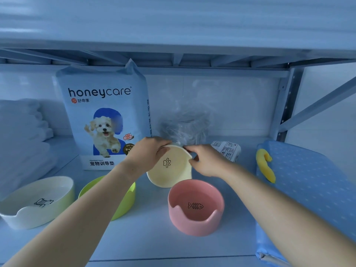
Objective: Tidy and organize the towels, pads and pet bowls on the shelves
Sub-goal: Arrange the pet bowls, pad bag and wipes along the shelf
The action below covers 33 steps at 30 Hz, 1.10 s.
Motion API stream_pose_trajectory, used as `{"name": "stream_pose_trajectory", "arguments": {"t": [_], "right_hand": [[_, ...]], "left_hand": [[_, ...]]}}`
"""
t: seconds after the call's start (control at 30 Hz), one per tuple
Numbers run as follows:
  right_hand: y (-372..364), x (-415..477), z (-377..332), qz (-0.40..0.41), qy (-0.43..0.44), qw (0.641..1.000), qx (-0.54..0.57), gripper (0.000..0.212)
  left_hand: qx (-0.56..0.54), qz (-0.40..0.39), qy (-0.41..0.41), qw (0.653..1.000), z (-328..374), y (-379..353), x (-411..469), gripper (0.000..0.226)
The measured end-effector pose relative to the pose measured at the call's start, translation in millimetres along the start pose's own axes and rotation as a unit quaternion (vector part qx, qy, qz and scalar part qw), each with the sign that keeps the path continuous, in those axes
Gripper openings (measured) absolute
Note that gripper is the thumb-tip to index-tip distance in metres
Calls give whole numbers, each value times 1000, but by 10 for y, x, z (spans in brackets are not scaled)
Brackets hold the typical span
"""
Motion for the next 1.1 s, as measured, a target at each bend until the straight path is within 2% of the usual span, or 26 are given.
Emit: {"name": "stream_pose_trajectory", "arguments": {"t": [0.07, 0.2, 0.37, 0.5, 0.7, 0.8, 0.9, 0.97, 1.1], "right_hand": [[-7, 29, -3, 10, 4, 1000, -3, 39], [-37, 77, 0, 44, -3, 999, 13, 22], [-45, 141, 55, 90, -19, 996, -14, 17], [-24, 141, 109, 88, -27, 996, -19, 14], [34, 125, 152, 91, -25, 995, -41, 13], [68, 88, 146, 78, -20, 996, -40, 13], [51, 78, 115, 68, 0, 996, -64, 12], [38, 91, 91, 73, 14, 995, -70, 15], [64, 118, 73, 87, 20, 995, -41, 44]], "left_hand": [[-17, 17, -7, 1000, -22, -33, 14, 33], [-40, 41, 24, 998, -47, -54, 42, 29], [-46, 9, 35, 998, -110, -97, -55, 43], [-49, 11, 44, 998, -113, -121, -155, 54], [-30, -31, 39, 998, -164, -135, -228, 76], [-47, -16, 61, 997, -176, -147, -272, 74], [-70, 23, 92, 993, -161, -206, -315, 61], [-58, 30, 105, 992, -165, -231, -293, 55], [-24, 17, 121, 992, -203, -218, -145, 52]]}}
Point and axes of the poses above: each hand's wrist, its own x-axis towards the middle knuckle, its own y-axis out of the back of the hand, z = x × y, the point moved 2 cm from there along x, towards the middle knuckle, and after that the axes turned 3 degrees about x, right-handed, at the moved point
